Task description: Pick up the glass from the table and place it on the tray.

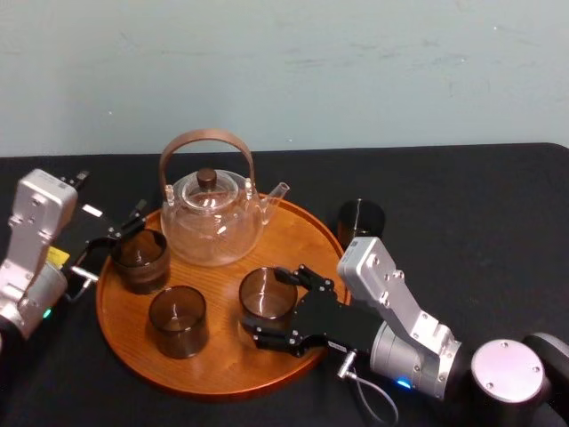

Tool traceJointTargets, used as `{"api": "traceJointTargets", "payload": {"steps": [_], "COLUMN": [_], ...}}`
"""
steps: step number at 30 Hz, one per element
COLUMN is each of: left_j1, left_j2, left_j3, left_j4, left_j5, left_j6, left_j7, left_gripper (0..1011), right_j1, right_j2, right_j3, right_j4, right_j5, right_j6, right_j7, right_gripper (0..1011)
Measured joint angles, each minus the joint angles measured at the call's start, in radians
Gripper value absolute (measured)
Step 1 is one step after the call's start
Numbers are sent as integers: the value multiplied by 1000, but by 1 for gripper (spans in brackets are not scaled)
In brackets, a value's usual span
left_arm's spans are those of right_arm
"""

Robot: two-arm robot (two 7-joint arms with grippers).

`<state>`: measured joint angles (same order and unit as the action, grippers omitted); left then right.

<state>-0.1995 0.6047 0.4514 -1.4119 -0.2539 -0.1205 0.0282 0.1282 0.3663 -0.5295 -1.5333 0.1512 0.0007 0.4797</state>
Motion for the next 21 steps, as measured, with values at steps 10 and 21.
{"api": "traceJointTargets", "payload": {"steps": [10, 21], "left_j1": [0, 0], "left_j2": [0, 0], "left_j3": [0, 0], "left_j4": [0, 0], "left_j5": [0, 0], "left_j6": [0, 0], "left_j7": [0, 0], "left_gripper": [1002, 1001], "right_j1": [15, 20], "right_j2": [-15, -18], "right_j3": [-10, -18], "right_j4": [47, 63], "right_j5": [4, 3], "right_j6": [-11, -7], "right_j7": [3, 5], "right_gripper": [913, 913]}}
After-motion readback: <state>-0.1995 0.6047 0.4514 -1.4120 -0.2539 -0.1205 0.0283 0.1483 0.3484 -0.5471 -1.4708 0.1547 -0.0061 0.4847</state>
